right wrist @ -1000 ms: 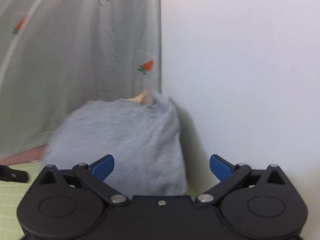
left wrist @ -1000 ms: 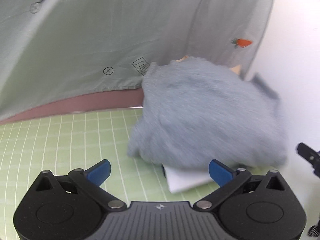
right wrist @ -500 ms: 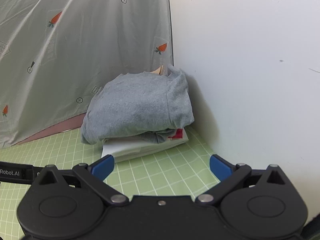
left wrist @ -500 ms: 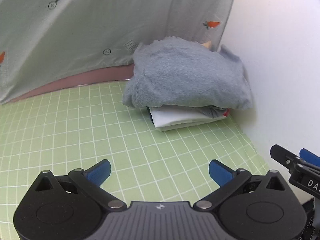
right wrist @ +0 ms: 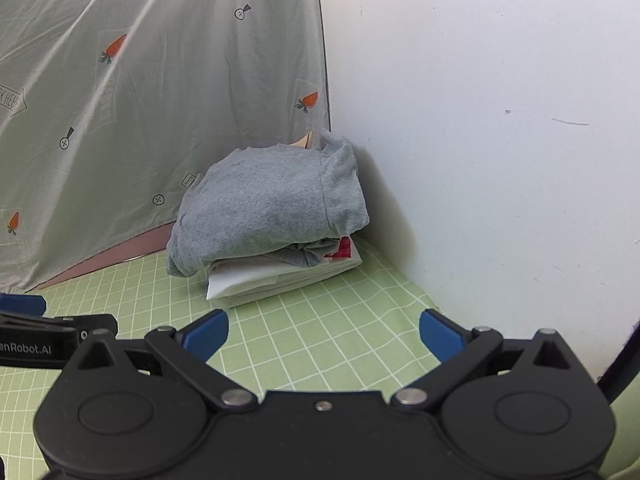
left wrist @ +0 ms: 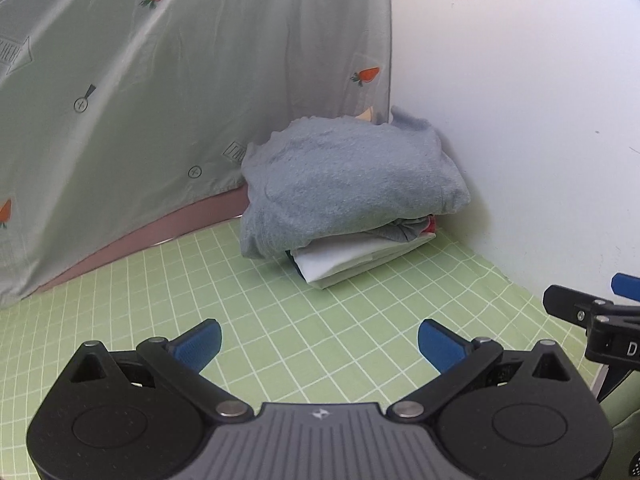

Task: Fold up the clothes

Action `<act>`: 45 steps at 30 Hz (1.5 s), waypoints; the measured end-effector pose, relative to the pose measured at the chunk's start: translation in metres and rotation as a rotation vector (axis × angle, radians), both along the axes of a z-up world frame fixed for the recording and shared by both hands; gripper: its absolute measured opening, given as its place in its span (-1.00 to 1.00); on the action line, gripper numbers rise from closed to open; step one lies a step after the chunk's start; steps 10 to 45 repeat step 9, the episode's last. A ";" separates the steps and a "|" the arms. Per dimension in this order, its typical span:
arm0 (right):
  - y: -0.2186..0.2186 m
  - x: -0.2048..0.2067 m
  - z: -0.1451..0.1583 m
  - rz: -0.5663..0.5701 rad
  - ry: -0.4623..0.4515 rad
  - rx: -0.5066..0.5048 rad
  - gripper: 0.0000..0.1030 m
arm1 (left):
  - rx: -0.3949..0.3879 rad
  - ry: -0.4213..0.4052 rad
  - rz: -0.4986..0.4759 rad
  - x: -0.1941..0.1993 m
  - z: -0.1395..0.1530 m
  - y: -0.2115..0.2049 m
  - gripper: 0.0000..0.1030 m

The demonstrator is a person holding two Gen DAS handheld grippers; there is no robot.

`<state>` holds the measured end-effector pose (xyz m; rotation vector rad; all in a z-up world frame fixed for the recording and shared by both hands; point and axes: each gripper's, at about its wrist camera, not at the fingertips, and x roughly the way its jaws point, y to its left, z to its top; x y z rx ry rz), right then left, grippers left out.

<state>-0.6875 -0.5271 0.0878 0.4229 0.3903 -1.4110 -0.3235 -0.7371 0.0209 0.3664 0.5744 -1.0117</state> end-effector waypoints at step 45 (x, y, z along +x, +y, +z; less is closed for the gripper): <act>0.010 -0.002 0.003 -0.016 0.009 -0.013 0.99 | -0.012 0.020 -0.023 -0.004 0.000 0.004 1.00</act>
